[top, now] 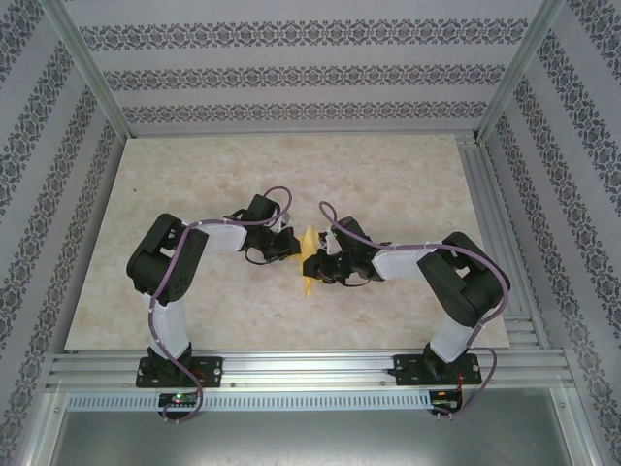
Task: Fold a paper plane with a square sheet of paper (fold left side to right side)
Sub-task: Fold the wing for the fifth time at the center of the table.
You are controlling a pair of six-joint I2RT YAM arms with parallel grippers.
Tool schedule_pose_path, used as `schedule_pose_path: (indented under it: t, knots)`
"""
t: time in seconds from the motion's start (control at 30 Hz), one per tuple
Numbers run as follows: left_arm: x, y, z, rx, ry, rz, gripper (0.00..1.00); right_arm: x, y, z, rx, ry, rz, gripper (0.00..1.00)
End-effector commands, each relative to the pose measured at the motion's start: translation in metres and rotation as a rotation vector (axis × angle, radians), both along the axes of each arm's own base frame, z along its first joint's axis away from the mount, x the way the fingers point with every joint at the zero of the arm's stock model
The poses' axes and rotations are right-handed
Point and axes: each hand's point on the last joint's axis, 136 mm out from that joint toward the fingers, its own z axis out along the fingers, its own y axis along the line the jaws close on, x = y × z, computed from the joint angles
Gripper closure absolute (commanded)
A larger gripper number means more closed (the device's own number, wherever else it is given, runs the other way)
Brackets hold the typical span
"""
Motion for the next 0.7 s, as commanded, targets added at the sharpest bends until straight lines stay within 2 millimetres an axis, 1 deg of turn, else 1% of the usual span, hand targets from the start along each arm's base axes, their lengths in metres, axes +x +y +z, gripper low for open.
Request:
schedule_pose_path:
  t: [0.0,0.23,0.53,0.67]
  knots:
    - [-0.026,0.016,-0.038,0.124,0.107,0.005,1.00,0.007,0.012,0.009,0.031,-0.033,0.012,0.78]
    - [-0.026,0.016,-0.037,0.121,0.106,0.005,1.00,0.005,0.013,0.003,0.016,-0.016,0.025,0.78]
    - [-0.025,0.016,-0.038,0.120,0.105,0.007,1.00,-0.001,0.006,-0.005,-0.038,0.002,0.038,0.78]
    - [-0.025,0.015,-0.038,0.118,0.104,0.005,1.00,0.000,0.008,-0.008,-0.038,0.006,0.044,0.78]
